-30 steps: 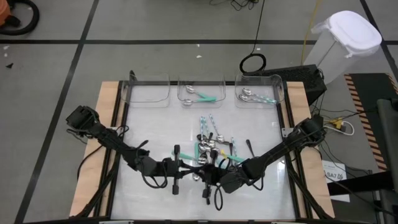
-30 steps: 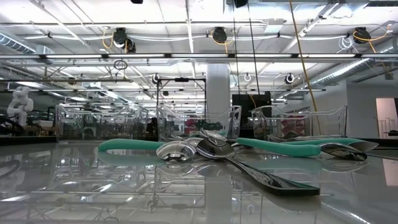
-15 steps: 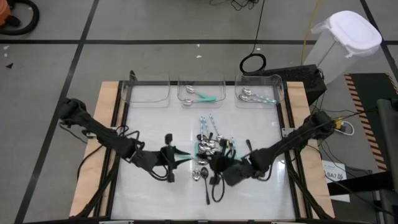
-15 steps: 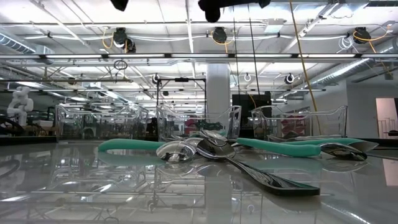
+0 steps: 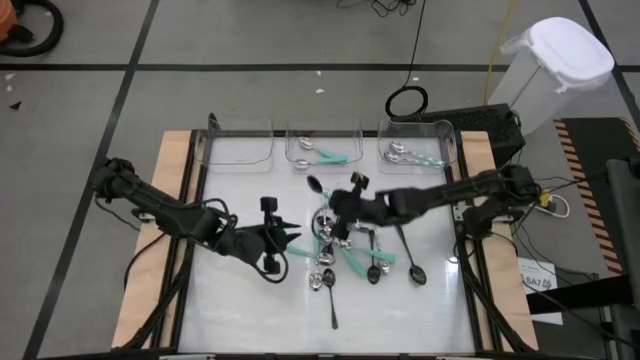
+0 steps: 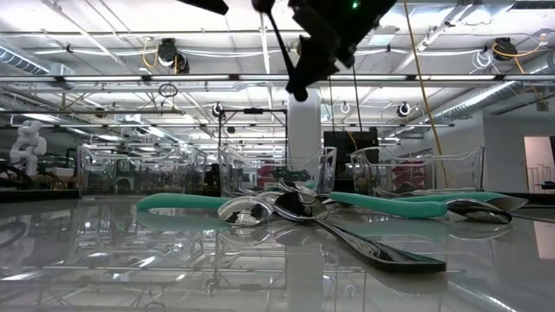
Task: Sort silverware by color (type)
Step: Put the black spoon into the left transparent bin
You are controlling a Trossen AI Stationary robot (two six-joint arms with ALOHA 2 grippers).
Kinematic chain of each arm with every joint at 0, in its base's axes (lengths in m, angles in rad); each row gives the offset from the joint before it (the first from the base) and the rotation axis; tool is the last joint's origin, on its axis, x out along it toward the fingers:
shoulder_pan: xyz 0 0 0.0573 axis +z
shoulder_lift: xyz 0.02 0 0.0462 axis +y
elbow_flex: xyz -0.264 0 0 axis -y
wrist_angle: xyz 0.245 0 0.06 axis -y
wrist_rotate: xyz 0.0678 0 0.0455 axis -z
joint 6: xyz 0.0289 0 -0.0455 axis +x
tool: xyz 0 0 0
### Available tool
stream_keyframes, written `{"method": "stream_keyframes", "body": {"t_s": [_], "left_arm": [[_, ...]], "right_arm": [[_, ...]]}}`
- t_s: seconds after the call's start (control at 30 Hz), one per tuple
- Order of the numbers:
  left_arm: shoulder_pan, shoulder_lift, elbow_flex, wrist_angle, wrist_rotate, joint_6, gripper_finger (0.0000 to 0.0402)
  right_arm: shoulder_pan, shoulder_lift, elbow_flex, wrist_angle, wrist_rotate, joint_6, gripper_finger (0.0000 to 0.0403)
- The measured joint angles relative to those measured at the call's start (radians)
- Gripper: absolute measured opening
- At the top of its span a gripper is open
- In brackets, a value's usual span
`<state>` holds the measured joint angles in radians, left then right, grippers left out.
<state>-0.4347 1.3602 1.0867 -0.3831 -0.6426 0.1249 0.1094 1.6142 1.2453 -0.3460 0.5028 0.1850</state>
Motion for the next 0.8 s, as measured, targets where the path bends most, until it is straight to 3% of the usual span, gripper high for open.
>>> {"method": "stream_keyframes", "body": {"t_s": [0.2,0.43,0.67,0.8], "left_arm": [[0.036,0.0,0.003,-0.003,-0.122,0.109,0.0093],[0.094,0.038,0.003,0.045,-0.104,0.307,0.0097],[0.146,0.142,0.003,0.189,-0.107,0.503,0.0155],[0.147,0.212,0.003,0.296,-0.21,0.669,0.0184]], "right_arm": [[-0.071,0.0,0.0,-0.003,-0.045,-0.052,0.0003],[-0.132,0.0,0.0,-0.044,-0.144,-0.067,0.0004],[-0.166,0.0,0.0,-0.088,-0.22,-0.068,0.0005],[-0.163,0.0,0.0,-0.109,-0.28,-0.074,0.0005]]}}
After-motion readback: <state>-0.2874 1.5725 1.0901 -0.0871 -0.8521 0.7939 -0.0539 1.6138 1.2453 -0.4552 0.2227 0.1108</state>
